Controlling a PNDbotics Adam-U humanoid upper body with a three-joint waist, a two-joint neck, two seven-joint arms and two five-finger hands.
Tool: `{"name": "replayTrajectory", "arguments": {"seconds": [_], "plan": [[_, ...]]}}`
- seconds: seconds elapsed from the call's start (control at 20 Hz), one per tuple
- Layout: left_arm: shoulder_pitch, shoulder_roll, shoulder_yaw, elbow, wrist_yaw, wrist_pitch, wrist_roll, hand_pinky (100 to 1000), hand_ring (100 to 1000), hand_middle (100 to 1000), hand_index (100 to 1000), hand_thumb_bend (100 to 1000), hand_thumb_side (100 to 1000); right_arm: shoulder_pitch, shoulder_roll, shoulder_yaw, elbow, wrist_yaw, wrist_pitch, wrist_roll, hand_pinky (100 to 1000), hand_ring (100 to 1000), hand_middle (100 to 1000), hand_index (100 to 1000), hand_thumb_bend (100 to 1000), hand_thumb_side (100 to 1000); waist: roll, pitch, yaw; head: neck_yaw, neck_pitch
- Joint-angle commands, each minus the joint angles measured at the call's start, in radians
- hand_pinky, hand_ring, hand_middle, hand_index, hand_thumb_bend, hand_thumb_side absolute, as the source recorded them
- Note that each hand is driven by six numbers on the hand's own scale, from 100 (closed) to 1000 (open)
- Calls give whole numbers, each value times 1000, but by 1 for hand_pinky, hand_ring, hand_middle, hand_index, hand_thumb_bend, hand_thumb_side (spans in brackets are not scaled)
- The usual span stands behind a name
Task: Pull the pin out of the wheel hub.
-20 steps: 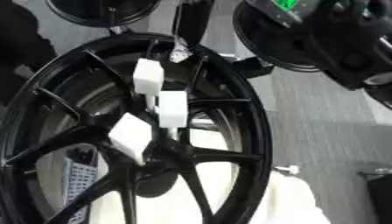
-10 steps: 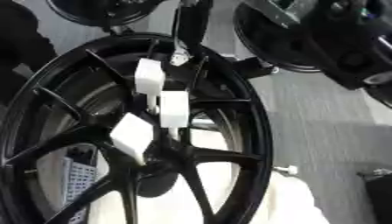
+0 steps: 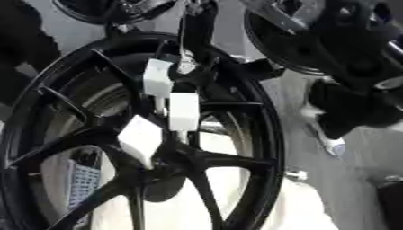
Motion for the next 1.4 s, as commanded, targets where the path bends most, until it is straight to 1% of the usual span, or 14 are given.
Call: {"name": "replayTrajectory", "arguments": {"seconds": [0.05, 0.45, 0.95, 1.4], "plan": [[-14, 34, 1, -17, -3, -2, -4, 773, 746, 732, 813, 558, 335, -14, -35, -5, -18, -9, -18, 7, 942, 895, 850, 868, 517, 270, 5, -13, 3, -9, -6], [-19, 38, -1, -17, -5, -2, -5, 773, 744, 730, 813, 557, 335, -14, -43, 10, -7, -11, -54, 29, 941, 898, 854, 865, 527, 267, -4, -4, 11, -20, -4], [-17, 38, -2, -17, -5, 0, -5, 773, 741, 727, 812, 555, 335, -5, -50, 12, 17, 7, -77, 39, 942, 903, 861, 862, 521, 257, 0, 4, 9, -28, -11], [-19, 37, -2, -17, -6, -1, -6, 773, 741, 725, 812, 552, 335, 2, -51, 15, 52, 24, -101, 45, 941, 900, 850, 851, 502, 213, 3, 17, 13, -49, -12]]}}
